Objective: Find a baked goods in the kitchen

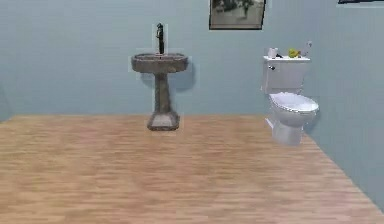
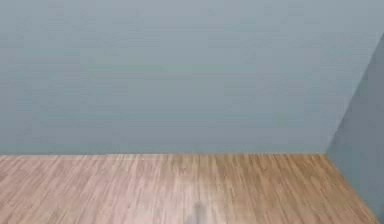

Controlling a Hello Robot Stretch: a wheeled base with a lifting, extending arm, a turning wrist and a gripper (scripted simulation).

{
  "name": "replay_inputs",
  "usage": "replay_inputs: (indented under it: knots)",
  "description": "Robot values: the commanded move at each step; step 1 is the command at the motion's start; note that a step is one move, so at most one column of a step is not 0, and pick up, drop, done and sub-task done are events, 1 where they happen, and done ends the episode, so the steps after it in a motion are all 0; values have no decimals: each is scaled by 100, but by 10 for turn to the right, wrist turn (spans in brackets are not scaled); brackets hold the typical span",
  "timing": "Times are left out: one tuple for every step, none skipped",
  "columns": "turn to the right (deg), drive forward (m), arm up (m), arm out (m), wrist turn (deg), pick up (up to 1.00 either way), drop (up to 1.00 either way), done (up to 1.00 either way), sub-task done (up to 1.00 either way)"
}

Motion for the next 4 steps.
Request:
replay_inputs:
  knots:
    - [0,10,0,0,0,0,0,0,0]
    - [-450,0,0,0,0,0,0,0,0]
    - [-450,0,0,0,0,0,0,0,0]
    - [0,100,0,0,0,0,0,0,0]
